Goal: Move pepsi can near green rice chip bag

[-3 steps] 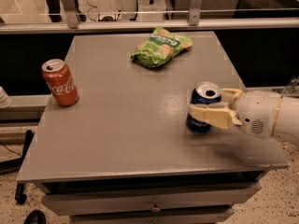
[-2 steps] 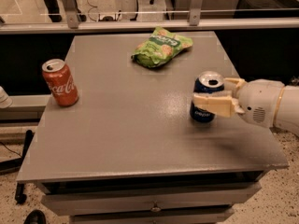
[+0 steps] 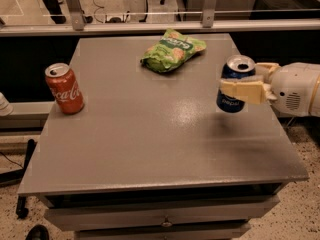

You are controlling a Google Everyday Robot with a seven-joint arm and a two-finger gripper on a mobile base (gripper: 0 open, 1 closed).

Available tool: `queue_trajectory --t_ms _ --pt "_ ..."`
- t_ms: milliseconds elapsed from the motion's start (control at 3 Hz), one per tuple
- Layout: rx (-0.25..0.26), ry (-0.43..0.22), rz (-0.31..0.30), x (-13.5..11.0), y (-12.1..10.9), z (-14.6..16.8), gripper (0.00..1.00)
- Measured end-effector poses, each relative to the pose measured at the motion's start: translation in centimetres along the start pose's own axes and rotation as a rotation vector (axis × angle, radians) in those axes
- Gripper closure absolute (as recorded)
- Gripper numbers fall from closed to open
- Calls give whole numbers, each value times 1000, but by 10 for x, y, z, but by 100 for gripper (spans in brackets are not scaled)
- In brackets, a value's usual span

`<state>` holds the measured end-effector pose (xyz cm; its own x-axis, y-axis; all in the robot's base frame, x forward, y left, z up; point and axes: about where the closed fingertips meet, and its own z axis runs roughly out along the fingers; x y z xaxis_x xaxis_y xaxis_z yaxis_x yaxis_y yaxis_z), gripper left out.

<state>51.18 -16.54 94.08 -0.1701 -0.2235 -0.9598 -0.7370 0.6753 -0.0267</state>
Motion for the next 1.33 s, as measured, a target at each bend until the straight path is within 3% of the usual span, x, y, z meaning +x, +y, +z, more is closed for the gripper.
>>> queue_trajectory --t_ms 333,667,1333 --pt "3 -19 -25 -8 -8 11 100" --pt "4 -70 -53 -24 -34 31 100" --pt "22 -159 -68 -61 -106 78 100"
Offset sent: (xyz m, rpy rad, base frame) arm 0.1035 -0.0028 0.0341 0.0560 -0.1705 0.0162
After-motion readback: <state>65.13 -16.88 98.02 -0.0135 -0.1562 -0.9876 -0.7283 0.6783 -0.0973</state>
